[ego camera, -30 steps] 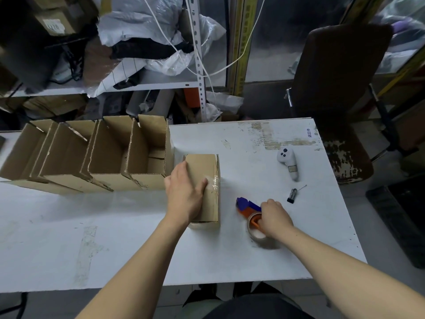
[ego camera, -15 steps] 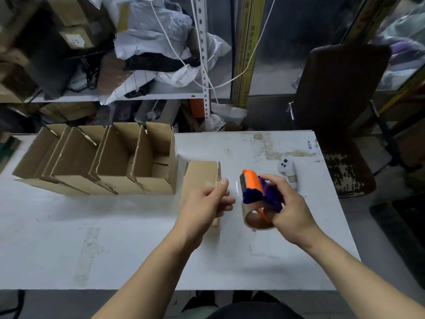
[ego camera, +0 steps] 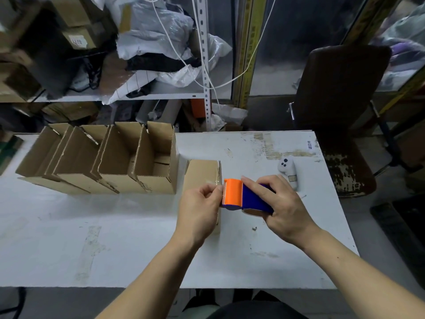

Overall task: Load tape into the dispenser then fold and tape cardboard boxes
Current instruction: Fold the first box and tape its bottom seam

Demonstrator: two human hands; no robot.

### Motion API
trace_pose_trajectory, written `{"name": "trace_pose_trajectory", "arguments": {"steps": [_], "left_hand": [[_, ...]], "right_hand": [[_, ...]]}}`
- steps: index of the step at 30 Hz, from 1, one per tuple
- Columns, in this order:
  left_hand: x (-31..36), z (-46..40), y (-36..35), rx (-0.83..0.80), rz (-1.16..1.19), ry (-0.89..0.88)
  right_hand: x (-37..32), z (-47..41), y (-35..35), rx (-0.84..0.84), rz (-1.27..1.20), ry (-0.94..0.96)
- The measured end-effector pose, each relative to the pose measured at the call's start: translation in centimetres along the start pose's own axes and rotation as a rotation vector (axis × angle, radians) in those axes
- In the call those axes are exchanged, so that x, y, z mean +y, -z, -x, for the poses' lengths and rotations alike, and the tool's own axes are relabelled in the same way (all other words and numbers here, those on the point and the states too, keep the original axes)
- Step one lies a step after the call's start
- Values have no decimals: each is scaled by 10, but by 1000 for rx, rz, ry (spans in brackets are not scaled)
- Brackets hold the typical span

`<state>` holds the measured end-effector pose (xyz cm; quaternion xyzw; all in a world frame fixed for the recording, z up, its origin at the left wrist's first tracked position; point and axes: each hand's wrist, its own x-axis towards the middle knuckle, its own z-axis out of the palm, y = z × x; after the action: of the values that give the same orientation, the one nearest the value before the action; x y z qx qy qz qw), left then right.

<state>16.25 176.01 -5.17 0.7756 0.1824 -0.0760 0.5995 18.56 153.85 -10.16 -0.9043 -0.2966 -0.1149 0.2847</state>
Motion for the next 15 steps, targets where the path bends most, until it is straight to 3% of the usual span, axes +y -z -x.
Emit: {"name": "trace_pose_trajectory", "arguments": {"steps": [10,15], "left_hand": [[7,-17,37,44,-147,-46],[9,-17,37,101,-185,-59]], "right_hand": [[30,14,16,-76,120,16],[26,14,12,2,217,16]]}}
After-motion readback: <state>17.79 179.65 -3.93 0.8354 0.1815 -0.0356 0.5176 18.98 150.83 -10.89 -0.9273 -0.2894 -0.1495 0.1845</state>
